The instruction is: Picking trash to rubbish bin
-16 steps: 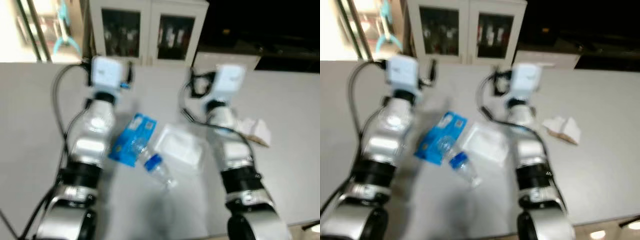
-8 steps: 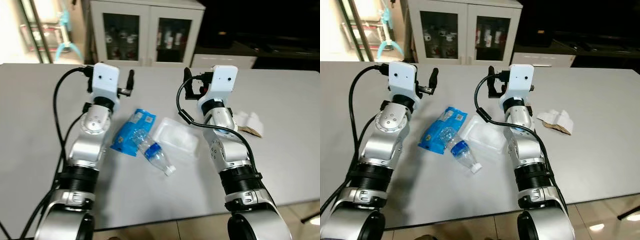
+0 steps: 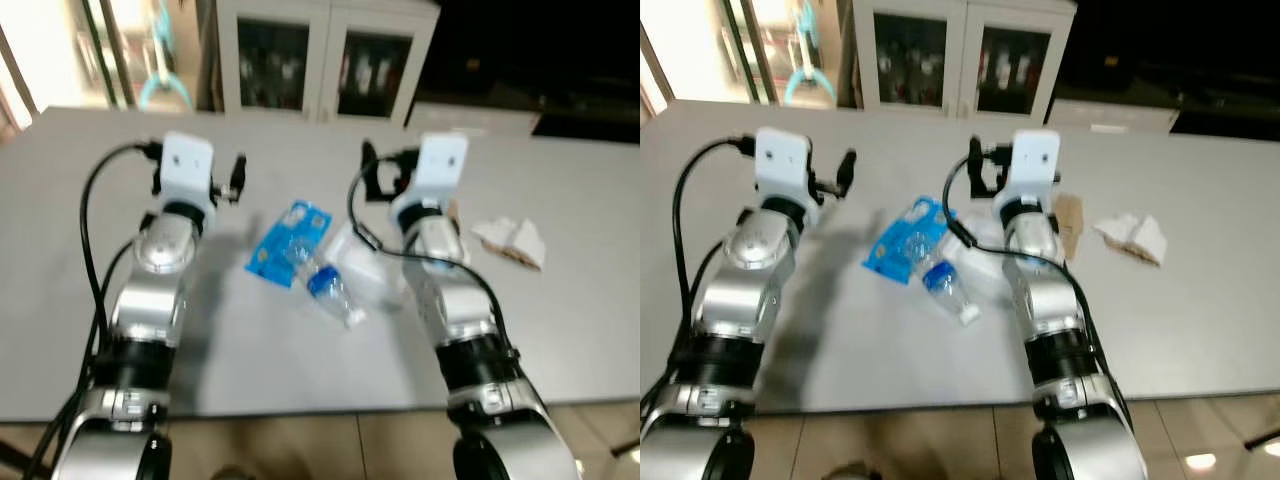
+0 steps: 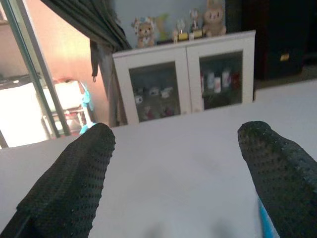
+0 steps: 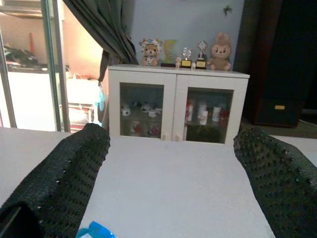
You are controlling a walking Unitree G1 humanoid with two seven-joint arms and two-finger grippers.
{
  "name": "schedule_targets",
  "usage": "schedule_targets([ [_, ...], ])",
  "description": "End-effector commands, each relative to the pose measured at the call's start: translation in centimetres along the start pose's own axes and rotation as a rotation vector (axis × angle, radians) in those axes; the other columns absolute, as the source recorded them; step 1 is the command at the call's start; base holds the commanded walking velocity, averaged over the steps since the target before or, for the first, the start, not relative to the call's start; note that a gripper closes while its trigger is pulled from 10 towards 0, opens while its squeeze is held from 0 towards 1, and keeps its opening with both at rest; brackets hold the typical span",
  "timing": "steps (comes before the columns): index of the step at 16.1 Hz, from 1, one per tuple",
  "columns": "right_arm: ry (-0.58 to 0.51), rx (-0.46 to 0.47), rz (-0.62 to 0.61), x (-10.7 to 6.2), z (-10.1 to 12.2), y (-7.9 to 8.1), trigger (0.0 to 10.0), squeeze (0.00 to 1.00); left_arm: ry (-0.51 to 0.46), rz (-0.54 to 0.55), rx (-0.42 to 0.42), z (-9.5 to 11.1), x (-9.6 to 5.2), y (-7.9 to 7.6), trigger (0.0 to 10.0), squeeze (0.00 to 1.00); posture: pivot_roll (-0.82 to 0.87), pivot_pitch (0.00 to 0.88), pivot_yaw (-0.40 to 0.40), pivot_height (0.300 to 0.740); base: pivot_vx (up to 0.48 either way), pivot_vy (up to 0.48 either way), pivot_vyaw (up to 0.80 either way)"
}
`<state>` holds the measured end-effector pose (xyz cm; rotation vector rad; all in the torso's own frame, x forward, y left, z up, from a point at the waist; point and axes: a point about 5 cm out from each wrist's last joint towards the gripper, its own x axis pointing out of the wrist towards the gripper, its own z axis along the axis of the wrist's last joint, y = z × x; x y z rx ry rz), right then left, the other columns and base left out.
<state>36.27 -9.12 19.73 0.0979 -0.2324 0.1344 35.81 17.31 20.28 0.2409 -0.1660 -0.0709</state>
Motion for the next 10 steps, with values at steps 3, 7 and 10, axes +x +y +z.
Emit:
schedule_targets([
  [3,-0.005,-0.006,-0.012,0.0,0.2,-0.7,10.0,0.00,-0.022,-0.032,-0.006,1.0,0.2,-1.0,10.0,0.00,0.03,0.021,-0.090,0.740,0.000,0.000,0.00],
  [7,-0.005,-0.007,-0.009,0.0,0.3,-0.6,10.0,0.00,-0.012,-0.078,0.012,0.7,0.0,-1.1,10.0,0.00,0.03,0.024,-0.091,0.740,0.195,0.000,0.00],
  [10,-0.002,-0.009,-0.007,0.0,0.2,-0.6,10.0,0.00,0.063,-0.132,0.034,-0.6,-0.7,-1.0,10.0,0.00,0.03,0.033,-0.090,0.740,0.000,0.000,0.00],
])
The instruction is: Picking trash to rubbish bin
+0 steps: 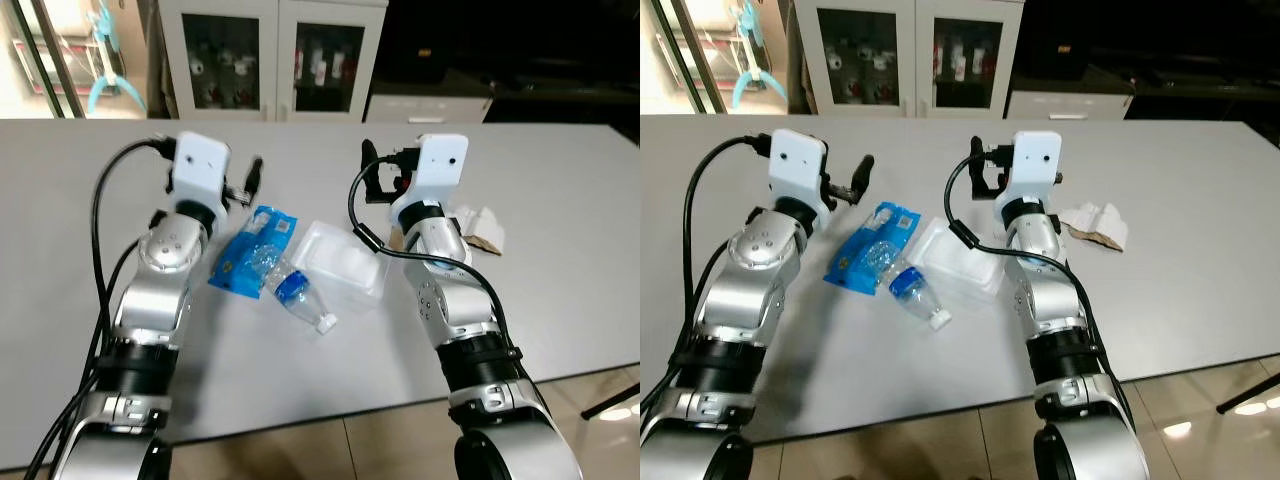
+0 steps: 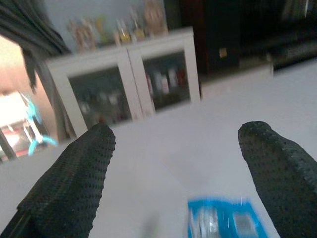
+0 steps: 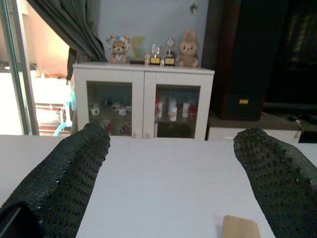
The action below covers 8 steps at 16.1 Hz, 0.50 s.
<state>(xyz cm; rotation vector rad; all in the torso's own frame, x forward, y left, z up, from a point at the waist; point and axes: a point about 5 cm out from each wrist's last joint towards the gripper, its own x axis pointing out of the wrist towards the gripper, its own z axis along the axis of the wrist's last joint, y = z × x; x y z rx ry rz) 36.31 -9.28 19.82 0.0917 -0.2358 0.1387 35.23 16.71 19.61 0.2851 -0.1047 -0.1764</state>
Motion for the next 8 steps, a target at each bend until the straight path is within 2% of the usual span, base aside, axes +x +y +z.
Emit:
schedule_targets([
  [1,0.004,-0.004,-0.010,0.0,0.1,-0.4,10.0,0.00,0.074,-0.047,0.001,-1.3,-0.4,-0.3,10.0,0.00,0.04,0.034,-0.089,0.740,0.000,0.000,0.00],
  [2,0.009,-0.008,-0.008,0.0,0.0,-0.4,10.0,0.00,0.161,-0.088,0.025,-2.6,-0.8,-0.5,10.0,0.00,0.04,0.037,-0.086,0.740,0.000,0.000,0.00],
  [3,0.013,-0.009,-0.007,-0.1,-0.1,-0.3,10.0,0.00,0.298,-0.110,0.086,-4.7,-1.6,-0.5,10.0,0.00,0.03,0.037,-0.082,0.740,0.000,0.000,0.00],
  [5,0.020,-0.013,-0.005,-0.1,-0.2,-0.3,10.0,0.00,0.339,-0.108,0.076,-5.0,-1.8,-0.6,10.0,0.00,0.04,0.039,-0.084,0.740,0.000,0.000,0.00],
  [8,0.030,-0.022,0.002,-0.2,-0.5,-0.2,10.0,0.00,0.409,-0.181,0.066,-5.2,-2.3,-1.5,10.0,0.00,0.04,0.040,-0.086,0.740,0.000,0.000,0.00],
])
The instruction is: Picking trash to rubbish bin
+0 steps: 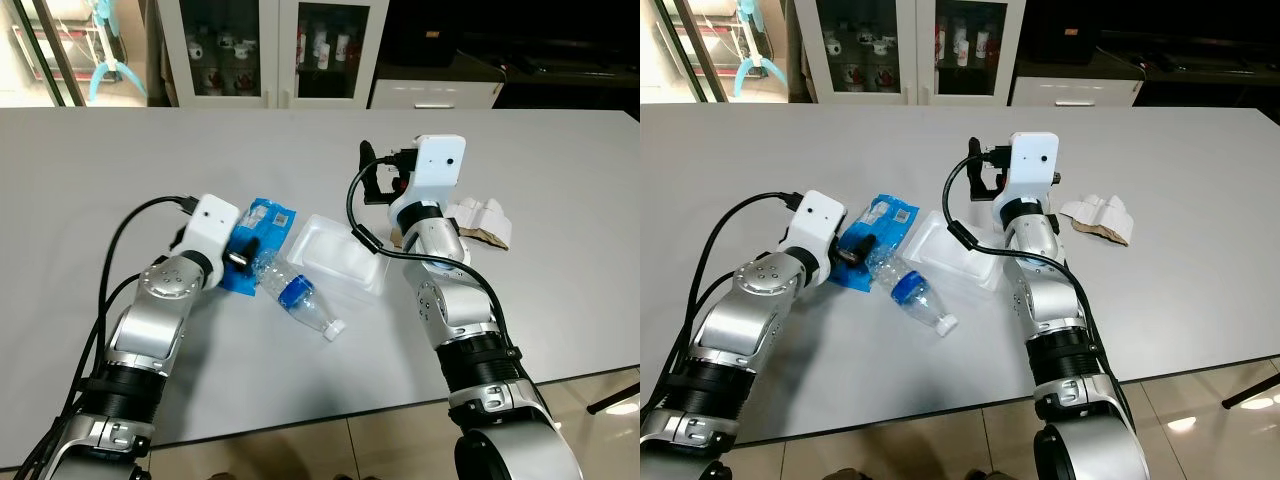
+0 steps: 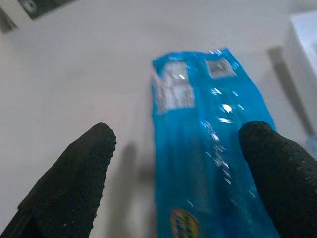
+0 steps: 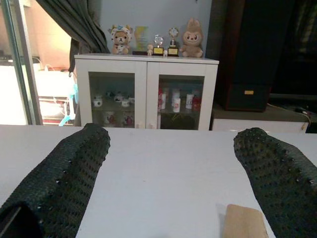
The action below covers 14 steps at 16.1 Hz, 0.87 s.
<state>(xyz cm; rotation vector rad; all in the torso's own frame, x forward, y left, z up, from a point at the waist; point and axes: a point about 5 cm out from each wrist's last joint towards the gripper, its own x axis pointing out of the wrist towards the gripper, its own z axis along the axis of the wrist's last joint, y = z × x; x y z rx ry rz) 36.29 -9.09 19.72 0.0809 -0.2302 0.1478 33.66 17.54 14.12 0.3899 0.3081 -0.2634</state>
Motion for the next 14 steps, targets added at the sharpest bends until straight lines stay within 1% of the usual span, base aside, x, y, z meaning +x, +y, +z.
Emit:
schedule_targets([
  [1,0.023,-0.012,-0.008,-0.1,-0.3,-0.4,10.0,0.00,0.028,-0.048,0.010,-0.2,-0.2,-0.6,10.0,0.00,0.04,0.041,-0.086,0.740,0.000,0.000,0.00],
  [3,0.023,-0.012,-0.008,-0.1,-0.3,-0.4,10.0,0.00,0.061,-0.064,0.022,-0.5,-0.4,-0.8,10.0,0.00,0.04,0.041,-0.086,0.740,0.000,0.000,0.00],
  [4,0.024,-0.010,-0.007,-0.1,-0.3,-0.4,10.0,0.00,0.095,-0.062,0.042,-0.9,-0.4,-0.9,10.0,0.00,0.04,0.040,-0.084,0.740,0.000,0.000,0.00],
  [6,0.025,-0.009,-0.006,-0.1,-0.4,-0.3,10.0,0.00,0.111,-0.043,0.056,-1.0,-0.3,-0.8,10.0,0.00,0.04,0.041,-0.085,0.740,0.000,0.000,0.00],
  [8,0.025,-0.009,-0.004,-0.2,-0.4,-0.3,10.0,0.00,0.113,-0.021,0.045,-0.7,-0.1,-0.8,10.0,0.00,0.04,0.043,-0.086,0.740,0.000,0.000,0.00],
  [11,0.025,-0.011,-0.004,-0.2,-0.3,-0.3,10.0,0.00,0.135,0.007,0.008,-1.1,0.4,-0.8,10.0,0.00,0.03,0.044,-0.088,0.740,0.000,0.000,0.00],
  [13,0.026,-0.011,-0.002,-0.2,-0.3,-0.4,10.0,0.00,0.142,-0.001,-0.081,-1.4,1.2,-1.4,10.0,0.00,0.03,0.044,-0.088,0.740,0.000,0.000,0.00],
  [14,0.027,-0.011,-0.002,-0.2,-0.3,-0.4,10.0,0.00,0.145,0.000,-0.090,-1.5,1.4,-1.5,10.0,0.00,0.03,0.043,-0.088,0.740,0.000,0.000,0.00],
])
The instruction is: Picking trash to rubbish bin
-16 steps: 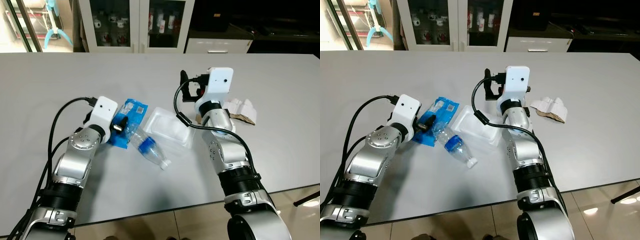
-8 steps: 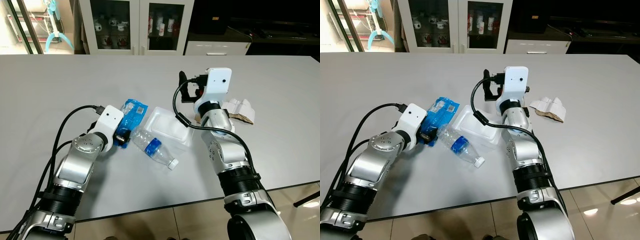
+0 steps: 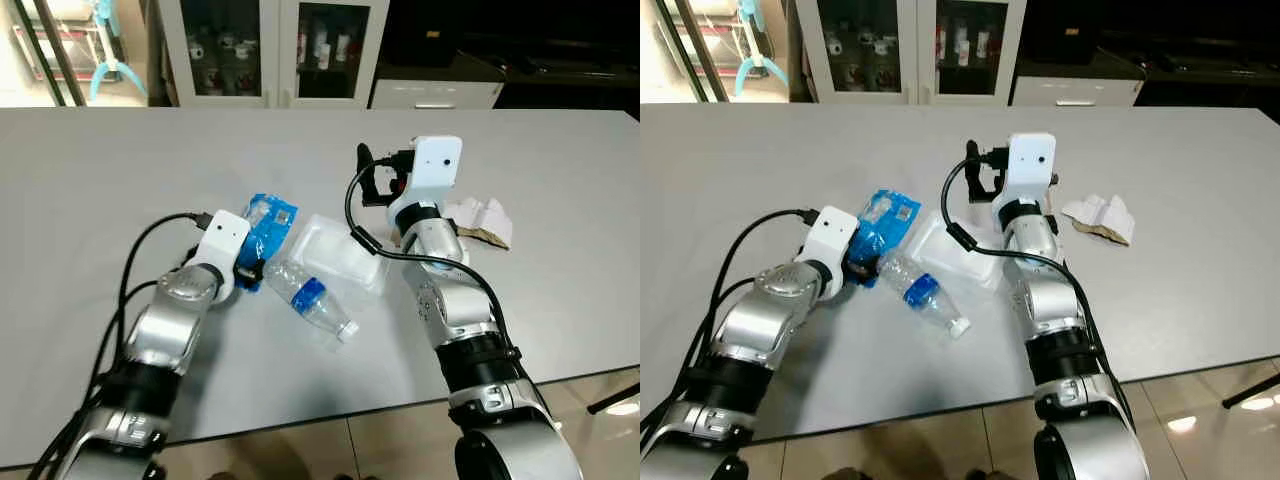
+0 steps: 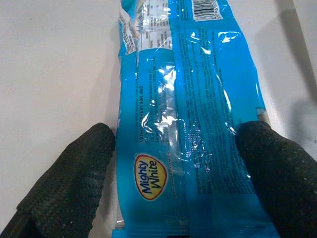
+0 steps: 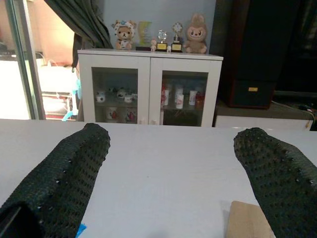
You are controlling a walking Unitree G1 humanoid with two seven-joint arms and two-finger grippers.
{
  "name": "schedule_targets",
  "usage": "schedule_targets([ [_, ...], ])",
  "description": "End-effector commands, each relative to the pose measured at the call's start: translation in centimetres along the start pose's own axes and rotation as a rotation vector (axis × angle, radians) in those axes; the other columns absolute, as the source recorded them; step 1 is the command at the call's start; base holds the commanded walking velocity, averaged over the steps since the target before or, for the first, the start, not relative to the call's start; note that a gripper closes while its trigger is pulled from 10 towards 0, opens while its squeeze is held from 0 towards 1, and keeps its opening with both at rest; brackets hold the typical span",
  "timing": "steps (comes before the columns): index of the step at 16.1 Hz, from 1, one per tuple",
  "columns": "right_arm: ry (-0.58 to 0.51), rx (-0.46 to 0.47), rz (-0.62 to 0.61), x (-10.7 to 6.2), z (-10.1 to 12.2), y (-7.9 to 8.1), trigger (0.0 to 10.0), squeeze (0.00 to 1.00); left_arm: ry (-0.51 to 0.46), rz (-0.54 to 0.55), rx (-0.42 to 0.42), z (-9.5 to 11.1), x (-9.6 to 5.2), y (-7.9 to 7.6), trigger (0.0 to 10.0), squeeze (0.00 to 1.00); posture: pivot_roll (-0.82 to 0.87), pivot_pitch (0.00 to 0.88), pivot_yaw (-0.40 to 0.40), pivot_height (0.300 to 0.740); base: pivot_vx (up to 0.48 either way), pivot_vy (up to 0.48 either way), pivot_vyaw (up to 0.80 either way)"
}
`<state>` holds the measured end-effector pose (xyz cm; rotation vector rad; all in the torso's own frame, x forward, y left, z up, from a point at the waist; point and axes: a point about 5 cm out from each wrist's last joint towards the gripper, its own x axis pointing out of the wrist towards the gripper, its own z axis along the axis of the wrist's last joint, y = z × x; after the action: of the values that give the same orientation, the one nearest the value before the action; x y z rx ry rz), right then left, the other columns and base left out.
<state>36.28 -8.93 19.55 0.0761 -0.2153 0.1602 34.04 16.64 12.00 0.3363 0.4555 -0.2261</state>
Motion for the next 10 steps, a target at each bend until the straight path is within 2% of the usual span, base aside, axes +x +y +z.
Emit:
schedule_targets([
  [1,0.011,-0.010,-0.014,-0.2,-0.2,-0.5,10.0,0.00,0.009,0.000,-0.036,-0.1,0.5,-0.2,10.0,0.00,0.02,0.043,-0.088,0.740,0.000,0.000,0.00],
  [5,0.013,-0.015,-0.015,-0.3,-0.2,-0.7,10.0,0.00,0.023,-0.019,-0.086,-0.1,1.0,-1.1,10.0,0.00,0.02,0.045,-0.090,0.740,0.000,0.000,0.00],
  [6,0.014,-0.016,-0.016,-0.3,-0.2,-0.7,10.0,0.00,0.024,-0.033,-0.082,-0.1,1.1,-1.4,0.0,0.00,0.02,0.045,-0.091,0.740,0.000,0.000,0.00],
  [10,0.015,-0.014,-0.007,-0.2,-0.2,-0.6,10.0,0.00,0.020,-0.043,-0.073,-0.2,1.1,-1.7,0.0,0.00,0.02,0.041,-0.092,0.740,0.000,0.000,0.00],
])
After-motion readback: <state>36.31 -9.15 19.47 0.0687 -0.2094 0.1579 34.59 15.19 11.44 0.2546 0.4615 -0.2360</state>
